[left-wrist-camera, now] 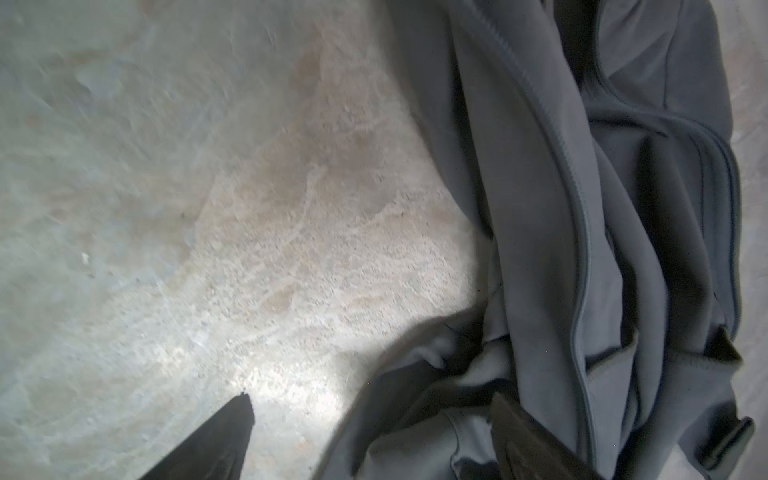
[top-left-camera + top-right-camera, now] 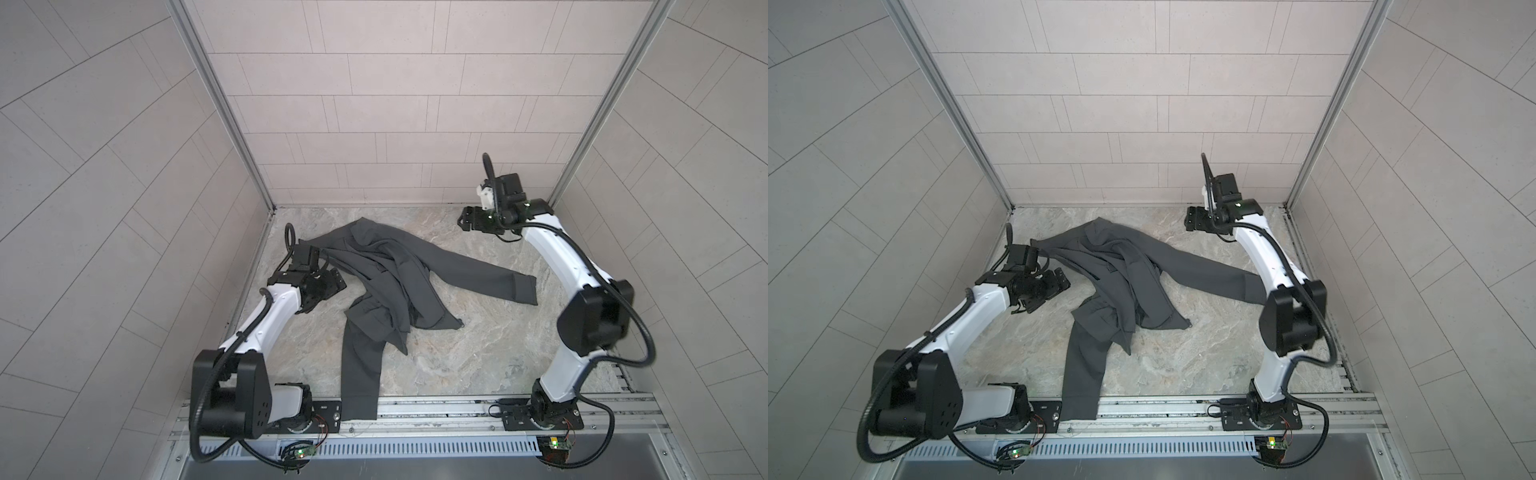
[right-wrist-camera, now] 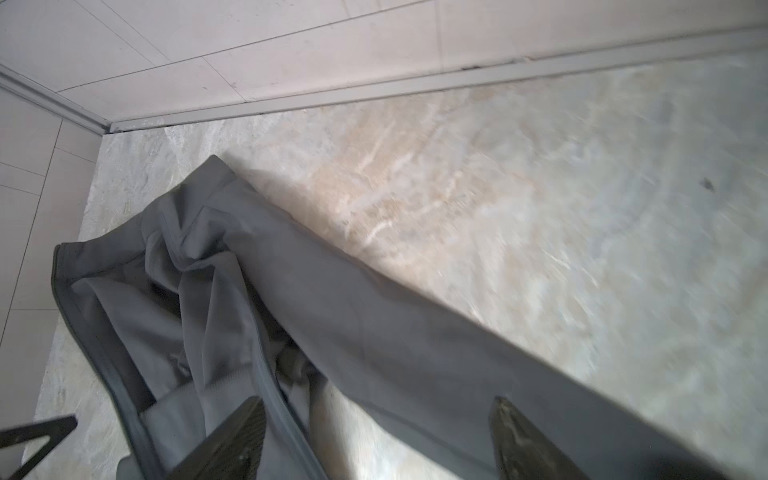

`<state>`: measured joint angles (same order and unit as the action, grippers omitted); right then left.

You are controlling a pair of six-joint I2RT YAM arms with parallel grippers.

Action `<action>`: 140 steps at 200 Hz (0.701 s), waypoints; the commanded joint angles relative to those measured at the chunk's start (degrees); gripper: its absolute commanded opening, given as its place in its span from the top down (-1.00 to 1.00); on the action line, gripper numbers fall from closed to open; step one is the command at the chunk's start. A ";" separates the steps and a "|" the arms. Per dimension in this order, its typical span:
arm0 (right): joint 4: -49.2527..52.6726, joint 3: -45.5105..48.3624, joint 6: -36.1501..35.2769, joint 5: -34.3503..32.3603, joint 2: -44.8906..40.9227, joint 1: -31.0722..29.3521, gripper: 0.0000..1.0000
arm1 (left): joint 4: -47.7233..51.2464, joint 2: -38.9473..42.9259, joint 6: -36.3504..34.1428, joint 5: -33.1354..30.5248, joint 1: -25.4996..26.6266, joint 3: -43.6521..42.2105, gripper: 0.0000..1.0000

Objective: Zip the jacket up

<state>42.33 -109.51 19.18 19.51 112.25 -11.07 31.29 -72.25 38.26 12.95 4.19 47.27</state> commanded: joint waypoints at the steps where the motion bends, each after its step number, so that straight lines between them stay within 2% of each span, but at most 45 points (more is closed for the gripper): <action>1: 8.83 -11.56 -2.97 2.37 11.63 -1.95 -0.71 | -3.33 3.04 6.23 2.03 0.79 -3.18 -0.90; 24: 15.02 -24.58 -4.04 2.17 22.02 -3.86 -0.64 | -3.61 3.96 9.11 2.89 2.59 -6.36 -0.90; 45: 16.47 -27.07 -5.69 0.78 25.57 -5.42 -0.64 | -1.99 5.89 10.96 0.88 5.21 -8.53 -0.90; 83: 14.97 -23.11 -4.43 0.14 29.10 -6.07 -0.56 | 2.35 5.93 12.09 -3.49 6.54 -10.32 -0.89; 117: 9.33 -13.31 -3.00 1.85 27.52 -6.74 -0.44 | 2.60 4.28 11.05 -4.08 6.69 -11.25 -0.89; 129: 7.50 -9.75 -3.01 2.17 25.98 -6.92 -0.27 | 2.96 3.37 9.50 -5.44 6.71 -10.98 -0.89; 140: 6.19 -6.56 -3.09 2.18 24.42 -6.94 0.02 | 4.66 1.86 7.17 -7.22 6.63 -9.60 -0.90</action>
<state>49.82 -121.97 15.94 21.30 139.09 -17.50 32.42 -68.29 48.38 10.15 10.66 36.62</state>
